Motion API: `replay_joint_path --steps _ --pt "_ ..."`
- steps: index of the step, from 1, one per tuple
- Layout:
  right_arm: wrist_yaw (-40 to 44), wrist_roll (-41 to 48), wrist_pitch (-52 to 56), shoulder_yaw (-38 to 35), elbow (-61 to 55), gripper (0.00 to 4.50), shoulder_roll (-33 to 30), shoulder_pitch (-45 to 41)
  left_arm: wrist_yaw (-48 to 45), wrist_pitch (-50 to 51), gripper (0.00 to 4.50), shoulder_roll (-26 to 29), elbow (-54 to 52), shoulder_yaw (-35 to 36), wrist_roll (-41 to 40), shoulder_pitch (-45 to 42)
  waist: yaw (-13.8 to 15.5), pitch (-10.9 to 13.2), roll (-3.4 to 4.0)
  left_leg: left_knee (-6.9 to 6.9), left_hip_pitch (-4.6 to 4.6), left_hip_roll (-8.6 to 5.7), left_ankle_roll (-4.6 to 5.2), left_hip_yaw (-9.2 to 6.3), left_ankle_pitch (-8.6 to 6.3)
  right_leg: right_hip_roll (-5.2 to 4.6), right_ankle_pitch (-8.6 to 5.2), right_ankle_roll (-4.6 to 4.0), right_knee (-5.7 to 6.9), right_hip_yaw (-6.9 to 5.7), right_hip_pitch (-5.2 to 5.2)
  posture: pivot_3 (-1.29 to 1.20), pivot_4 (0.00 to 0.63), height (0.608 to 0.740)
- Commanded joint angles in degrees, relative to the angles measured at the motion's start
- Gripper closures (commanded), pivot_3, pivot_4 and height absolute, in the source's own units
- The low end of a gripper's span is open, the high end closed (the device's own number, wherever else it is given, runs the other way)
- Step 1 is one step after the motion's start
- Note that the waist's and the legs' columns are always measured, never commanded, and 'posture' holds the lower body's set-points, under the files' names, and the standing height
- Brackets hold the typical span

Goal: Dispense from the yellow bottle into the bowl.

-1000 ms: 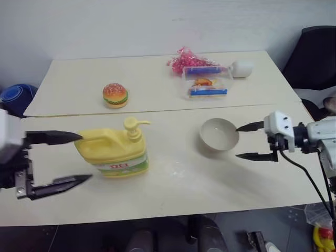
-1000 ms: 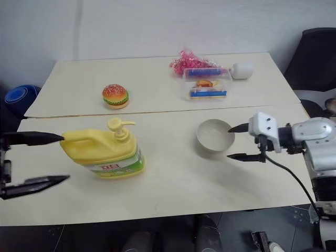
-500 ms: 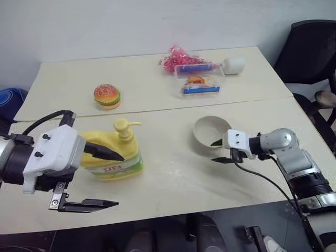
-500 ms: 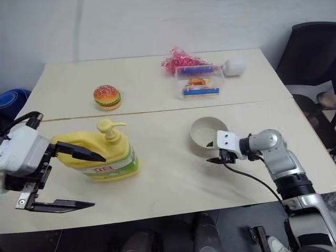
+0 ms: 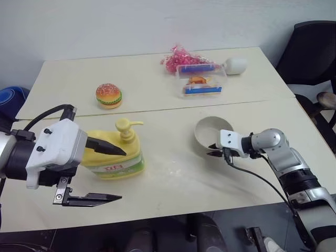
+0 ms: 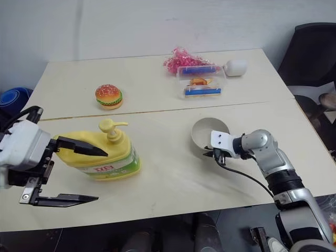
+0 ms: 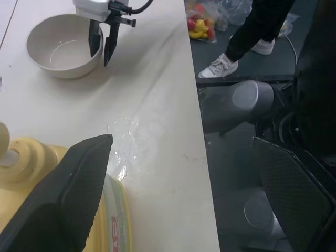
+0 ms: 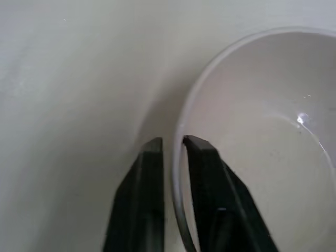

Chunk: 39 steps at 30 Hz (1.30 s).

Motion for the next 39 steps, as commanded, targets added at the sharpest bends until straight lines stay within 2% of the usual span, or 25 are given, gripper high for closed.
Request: replay_joint_path --steps 1,7,10,14,17,19,24,29,34,39 --pt "-0.01 0.13 -1.15 -0.43 -0.15 4.48 0.33 -0.94 0.37 0.45 0.00 -0.51 0.85 1.20 0.25 -1.35 -0.01 0.00 -0.01 0.00 0.01 0.00 0.00 0.01 0.00 0.00 0.00 0.00 0.01 0.00 0.00 0.00 0.150 0.740" --pt "1.81 2.51 0.74 -0.63 -6.15 4.48 0.52 -0.98 7.24 3.55 0.00 -1.46 8.83 2.27 -5.27 -9.46 0.10 0.00 -0.01 0.04 -0.01 0.01 -0.01 -0.02 0.00 0.00 0.00 0.00 0.03 0.00 0.00 0.00 0.150 0.740" --pt "5.20 5.39 4.95 -0.63 -13.25 4.48 0.16 -1.71 7.92 4.17 0.00 -0.65 14.11 2.04 -4.16 -13.03 0.09 0.00 0.00 0.04 0.00 0.01 -0.01 -0.04 0.00 0.01 0.01 -0.01 0.06 -0.01 -0.01 0.00 0.150 0.740" --pt "10.31 9.82 12.11 0.40 -22.99 4.48 0.51 -5.95 4.20 1.12 0.00 1.17 20.14 -1.00 1.19 -15.23 -0.07 0.01 -0.01 0.03 0.00 0.01 -0.01 0.00 0.00 0.04 0.00 0.00 0.07 -0.01 -0.04 0.00 0.150 0.740" --pt "12.22 10.01 13.79 2.43 -24.79 4.50 2.10 -10.41 3.44 0.12 0.53 0.47 22.68 -5.70 1.38 -18.98 0.00 0.01 -0.02 0.05 0.00 0.01 -0.01 0.00 0.00 0.06 0.00 -0.01 0.08 -0.02 -0.05 0.00 0.150 0.740" --pt "13.42 9.84 14.72 4.25 -24.55 4.50 3.97 -14.14 1.87 -1.28 1.04 -0.36 23.22 -8.97 2.54 -20.59 0.07 0.00 -0.05 0.05 0.00 0.01 -0.01 0.00 0.00 0.06 0.00 -0.01 0.09 -0.01 -0.05 0.00 0.150 0.740" --pt "17.11 9.32 14.48 7.55 -22.24 4.50 6.51 -20.57 -0.39 -3.20 2.60 -3.09 24.31 -15.58 4.57 -25.28 0.16 0.03 -0.10 0.05 -0.07 -0.01 -0.01 -0.02 0.00 0.06 0.00 -0.01 0.08 -0.08 -0.09 0.00 0.150 0.740" --pt "20.49 9.36 12.51 9.11 -20.38 4.50 6.60 -24.02 -1.34 -3.10 4.22 -5.78 23.44 -19.21 6.04 -28.49 -0.11 0.06 -0.21 0.06 -0.10 -0.01 -0.01 -0.02 0.00 0.06 0.01 0.00 0.08 -0.09 -0.11 0.00 0.150 0.740" --pt "23.63 11.90 14.21 9.87 -20.58 4.50 5.84 -27.87 -2.46 -4.84 4.22 -7.45 23.36 -21.22 9.25 -28.67 -0.21 0.07 -0.23 0.10 -0.11 0.00 -0.01 -0.01 0.00 0.06 0.01 0.00 0.12 -0.07 -0.15 0.00 0.150 0.740" --pt "23.69 19.42 15.42 14.12 -21.36 4.50 1.61 -32.19 -3.89 -5.95 4.22 -7.69 23.67 -21.89 11.38 -29.02 -0.18 0.08 -0.23 0.13 -0.11 0.01 -0.01 -0.02 0.00 0.06 0.01 0.00 0.16 -0.06 -0.15 0.00 0.150 0.740"
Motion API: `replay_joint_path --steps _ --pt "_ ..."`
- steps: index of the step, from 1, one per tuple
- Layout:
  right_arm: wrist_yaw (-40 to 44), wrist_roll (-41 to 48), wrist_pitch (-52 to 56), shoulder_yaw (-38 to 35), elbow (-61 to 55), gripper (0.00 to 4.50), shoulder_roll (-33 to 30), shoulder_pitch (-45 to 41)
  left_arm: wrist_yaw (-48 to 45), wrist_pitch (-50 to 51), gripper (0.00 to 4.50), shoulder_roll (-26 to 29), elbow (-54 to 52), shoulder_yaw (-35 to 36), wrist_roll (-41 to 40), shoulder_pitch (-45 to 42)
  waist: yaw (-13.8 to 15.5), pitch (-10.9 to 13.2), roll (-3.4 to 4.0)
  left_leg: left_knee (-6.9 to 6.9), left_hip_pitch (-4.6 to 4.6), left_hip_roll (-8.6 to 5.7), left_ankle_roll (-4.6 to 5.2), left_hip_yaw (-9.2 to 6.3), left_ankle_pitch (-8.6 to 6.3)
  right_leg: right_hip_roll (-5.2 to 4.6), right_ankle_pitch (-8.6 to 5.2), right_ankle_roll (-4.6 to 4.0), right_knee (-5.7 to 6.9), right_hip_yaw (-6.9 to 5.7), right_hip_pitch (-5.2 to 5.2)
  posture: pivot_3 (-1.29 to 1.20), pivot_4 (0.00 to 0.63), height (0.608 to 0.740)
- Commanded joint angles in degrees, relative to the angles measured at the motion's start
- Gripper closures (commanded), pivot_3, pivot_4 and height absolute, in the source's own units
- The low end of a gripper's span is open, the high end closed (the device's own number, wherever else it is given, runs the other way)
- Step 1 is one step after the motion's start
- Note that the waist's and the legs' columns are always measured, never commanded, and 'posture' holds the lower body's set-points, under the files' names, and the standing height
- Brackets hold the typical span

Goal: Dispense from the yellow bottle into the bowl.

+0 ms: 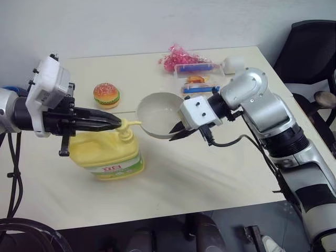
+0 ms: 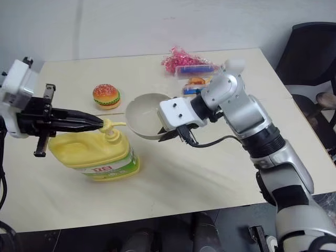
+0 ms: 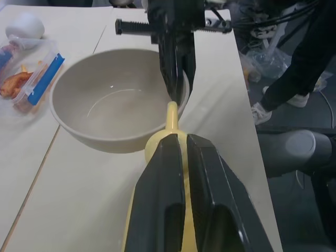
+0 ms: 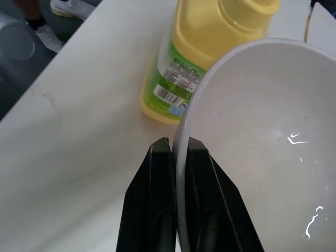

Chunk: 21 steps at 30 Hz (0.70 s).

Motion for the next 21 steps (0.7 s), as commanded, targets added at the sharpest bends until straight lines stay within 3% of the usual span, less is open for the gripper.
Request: replay_joint_path --steps 1,6,21 --pt "3.75 6.48 -0.52 2.72 -2.13 4.50 -3.14 -4.02 -1.02 -1.73 4.22 -0.20 0.36 0.35 1.91 -1.37 0.11 0.00 0.00 0.00 -0.01 0.00 0.00 0.00 0.00 0.00 0.00 0.00 0.00 0.00 -0.01 0.00 0.150 0.740" --pt "3.75 10.13 -2.22 5.86 -2.06 4.50 -4.86 -5.71 -1.38 -3.58 4.22 -1.26 1.13 -1.03 5.08 -2.27 0.19 -0.02 -0.05 0.03 -0.03 0.00 0.00 -0.01 0.00 -0.01 0.00 0.00 0.01 -0.01 -0.02 0.00 0.150 0.740" --pt "3.75 8.29 1.05 3.09 -4.26 4.50 -1.36 -2.83 -1.57 -6.83 4.22 -3.23 0.68 -5.17 11.76 -2.60 0.19 -0.02 -0.06 0.07 -0.05 0.01 0.00 -0.01 0.00 -0.02 0.00 0.00 0.06 0.00 -0.04 0.00 0.150 0.740"
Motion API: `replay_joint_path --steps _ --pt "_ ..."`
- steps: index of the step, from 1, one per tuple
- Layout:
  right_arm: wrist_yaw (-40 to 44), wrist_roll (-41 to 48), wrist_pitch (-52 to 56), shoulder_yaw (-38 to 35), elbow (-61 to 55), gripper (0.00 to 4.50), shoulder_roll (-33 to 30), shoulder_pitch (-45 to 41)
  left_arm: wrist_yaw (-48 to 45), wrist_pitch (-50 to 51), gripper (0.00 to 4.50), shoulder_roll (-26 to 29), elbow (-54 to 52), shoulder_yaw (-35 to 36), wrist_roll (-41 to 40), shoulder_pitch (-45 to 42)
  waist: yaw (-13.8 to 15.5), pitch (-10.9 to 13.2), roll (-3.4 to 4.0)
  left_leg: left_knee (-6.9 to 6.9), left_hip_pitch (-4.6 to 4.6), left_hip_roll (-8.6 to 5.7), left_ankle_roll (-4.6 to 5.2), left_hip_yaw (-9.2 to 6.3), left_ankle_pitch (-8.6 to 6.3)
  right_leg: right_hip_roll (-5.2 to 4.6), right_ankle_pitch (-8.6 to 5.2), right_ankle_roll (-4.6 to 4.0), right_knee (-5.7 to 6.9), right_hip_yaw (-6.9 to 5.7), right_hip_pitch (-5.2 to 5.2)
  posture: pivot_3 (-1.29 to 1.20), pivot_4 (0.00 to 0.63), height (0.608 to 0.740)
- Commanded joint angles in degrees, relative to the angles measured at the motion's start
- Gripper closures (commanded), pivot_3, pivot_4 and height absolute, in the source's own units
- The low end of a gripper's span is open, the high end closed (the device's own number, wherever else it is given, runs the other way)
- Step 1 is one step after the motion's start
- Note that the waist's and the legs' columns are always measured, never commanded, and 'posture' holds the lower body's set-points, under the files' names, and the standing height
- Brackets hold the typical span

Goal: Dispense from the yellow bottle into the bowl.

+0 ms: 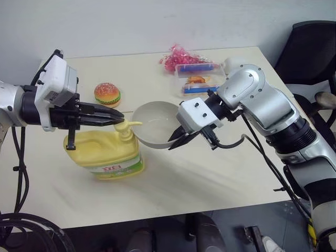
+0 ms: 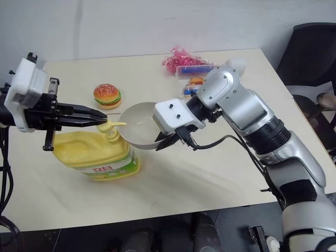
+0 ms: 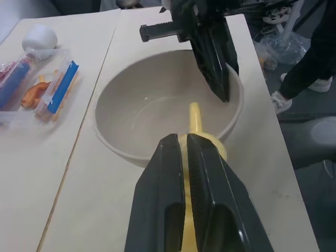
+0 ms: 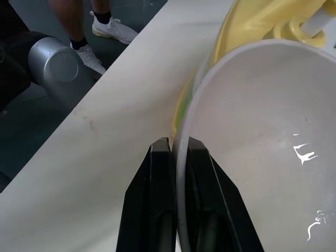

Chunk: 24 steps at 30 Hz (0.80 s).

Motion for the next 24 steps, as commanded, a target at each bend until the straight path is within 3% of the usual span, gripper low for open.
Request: replay_joint_path --steps 1,24 --pt "3.51 0.38 -0.29 -2.44 -2.82 4.50 0.30 -0.31 -0.96 -2.90 4.22 0.47 -0.91 -2.75 4.73 1.47 -0.06 0.00 0.00 0.00 0.01 0.00 0.00 0.01 0.00 0.00 0.00 0.00 0.01 0.01 0.00 0.00 0.150 0.740" --pt "3.52 0.77 -0.79 -2.37 -2.00 4.50 1.66 -1.86 -5.00 -17.26 4.22 2.16 -1.67 -10.05 16.63 10.22 -0.12 -0.42 0.31 -0.09 0.26 0.01 -0.02 0.20 -0.01 -0.02 -0.06 -0.10 0.28 0.19 0.16 0.00 0.150 0.740"
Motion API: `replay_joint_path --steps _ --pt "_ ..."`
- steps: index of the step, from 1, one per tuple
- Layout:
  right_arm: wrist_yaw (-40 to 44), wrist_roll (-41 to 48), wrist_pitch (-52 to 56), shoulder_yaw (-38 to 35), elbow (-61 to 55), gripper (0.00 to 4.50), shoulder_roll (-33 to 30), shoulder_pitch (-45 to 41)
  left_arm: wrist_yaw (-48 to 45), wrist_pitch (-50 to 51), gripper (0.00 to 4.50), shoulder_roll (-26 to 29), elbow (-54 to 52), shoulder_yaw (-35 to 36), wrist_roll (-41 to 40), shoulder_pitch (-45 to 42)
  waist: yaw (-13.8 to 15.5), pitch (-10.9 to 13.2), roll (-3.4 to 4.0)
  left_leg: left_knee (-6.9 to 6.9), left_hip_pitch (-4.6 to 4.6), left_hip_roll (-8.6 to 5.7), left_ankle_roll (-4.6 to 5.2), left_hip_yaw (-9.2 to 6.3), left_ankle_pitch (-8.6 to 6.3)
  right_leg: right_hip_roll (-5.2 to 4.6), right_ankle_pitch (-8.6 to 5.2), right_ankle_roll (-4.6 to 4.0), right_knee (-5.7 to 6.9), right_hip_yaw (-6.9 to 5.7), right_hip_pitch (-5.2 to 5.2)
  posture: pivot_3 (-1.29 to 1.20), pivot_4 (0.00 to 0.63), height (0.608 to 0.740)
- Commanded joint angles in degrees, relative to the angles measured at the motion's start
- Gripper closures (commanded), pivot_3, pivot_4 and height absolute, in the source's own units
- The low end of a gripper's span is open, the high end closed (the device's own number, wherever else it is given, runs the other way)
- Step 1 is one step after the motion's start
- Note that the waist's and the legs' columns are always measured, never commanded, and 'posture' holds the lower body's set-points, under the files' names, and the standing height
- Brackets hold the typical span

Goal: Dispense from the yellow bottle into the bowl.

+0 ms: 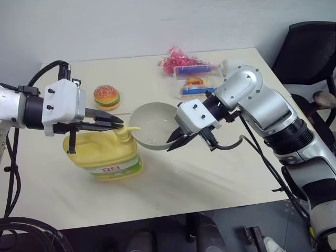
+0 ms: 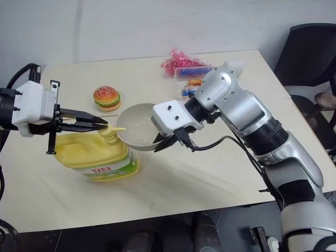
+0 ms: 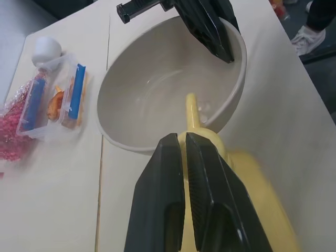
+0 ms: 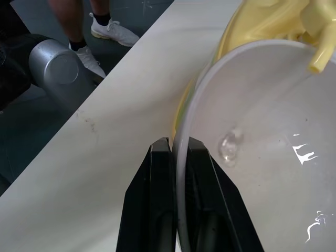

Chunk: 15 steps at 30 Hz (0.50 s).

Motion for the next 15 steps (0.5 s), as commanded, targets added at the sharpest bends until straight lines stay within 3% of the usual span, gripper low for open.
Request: replay_joint_path --steps 1,7,10,13,15 --pt "3.46 0.98 -0.31 -2.35 -1.97 4.50 0.80 -1.94 -3.20 0.62 4.22 0.25 0.47 -8.65 6.25 5.13 0.00 -0.15 0.09 -0.02 0.00 0.00 0.00 0.03 0.00 0.00 -0.01 -0.01 0.00 0.02 0.01 0.00 0.150 0.740" --pt "3.46 0.78 -0.23 -3.01 -2.23 4.50 0.77 -1.26 -0.32 8.26 4.22 -2.50 0.74 -5.42 -0.30 -1.07 0.13 -0.26 0.15 -0.02 0.03 0.00 0.00 0.10 0.00 0.01 -0.01 -0.02 0.06 0.08 0.01 0.00 0.150 0.740" --pt "3.40 0.35 -0.78 -4.14 -2.68 4.50 -0.79 1.32 1.31 18.13 4.22 -2.18 1.34 0.11 -9.12 -6.86 0.16 -0.22 0.07 0.02 0.03 0.00 0.00 0.06 0.00 0.01 -0.01 -0.02 0.04 0.06 -0.05 0.00 0.150 0.740" --pt "3.39 0.45 -0.39 -5.66 -3.96 4.50 -3.04 4.70 3.01 28.53 3.65 -0.54 2.57 5.71 -18.47 -11.80 0.29 0.00 -0.35 0.07 -0.16 0.01 0.00 -0.08 0.00 0.01 -0.01 -0.02 0.04 -0.07 -0.29 0.00 0.150 0.740" --pt "2.77 -0.15 -0.72 -6.72 -4.36 4.50 -4.89 7.51 3.00 32.42 3.04 1.83 3.60 9.28 -21.30 -12.92 0.22 0.08 -0.59 0.14 -0.51 0.01 0.00 -0.13 0.00 0.00 -0.01 -0.02 0.03 -0.11 -0.58 0.00 0.150 0.740"
